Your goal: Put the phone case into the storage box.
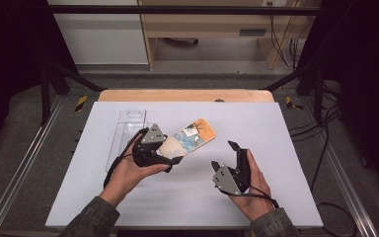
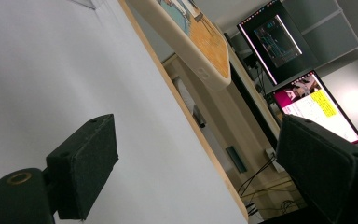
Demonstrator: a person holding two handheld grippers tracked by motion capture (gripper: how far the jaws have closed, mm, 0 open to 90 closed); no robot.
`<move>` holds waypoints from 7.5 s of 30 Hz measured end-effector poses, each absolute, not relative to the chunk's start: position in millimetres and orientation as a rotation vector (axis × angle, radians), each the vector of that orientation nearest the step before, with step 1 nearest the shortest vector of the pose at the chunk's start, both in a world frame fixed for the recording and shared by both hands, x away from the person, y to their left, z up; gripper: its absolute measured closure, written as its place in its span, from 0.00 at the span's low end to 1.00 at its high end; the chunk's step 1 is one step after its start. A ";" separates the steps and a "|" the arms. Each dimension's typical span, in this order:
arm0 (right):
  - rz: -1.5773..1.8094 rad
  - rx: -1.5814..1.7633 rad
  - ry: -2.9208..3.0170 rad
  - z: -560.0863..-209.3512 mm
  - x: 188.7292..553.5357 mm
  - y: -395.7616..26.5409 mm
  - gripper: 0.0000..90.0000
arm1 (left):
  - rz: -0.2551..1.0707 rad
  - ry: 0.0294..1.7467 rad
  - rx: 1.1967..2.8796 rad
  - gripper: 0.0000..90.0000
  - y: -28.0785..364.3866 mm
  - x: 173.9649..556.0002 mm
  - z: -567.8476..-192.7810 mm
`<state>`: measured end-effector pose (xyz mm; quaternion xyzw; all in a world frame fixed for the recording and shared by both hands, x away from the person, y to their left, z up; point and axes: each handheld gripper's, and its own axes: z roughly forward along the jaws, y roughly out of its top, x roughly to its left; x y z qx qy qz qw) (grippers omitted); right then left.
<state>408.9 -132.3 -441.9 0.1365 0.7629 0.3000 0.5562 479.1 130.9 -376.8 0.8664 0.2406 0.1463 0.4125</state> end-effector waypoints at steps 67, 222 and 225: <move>0.599 -0.004 1.843 -451.2 427.2 -77.5 0.83 | 0.222 0.602 2.271 0.12 124.2 487.7 -371.7; 1.779 0.967 1.998 -462.8 432.7 -66.8 0.88 | 0.429 0.774 1.746 0.01 125.7 464.9 -381.9; 1.773 0.974 1.997 -463.1 432.6 -66.3 0.88 | 0.432 0.783 1.742 0.03 125.9 465.2 -382.9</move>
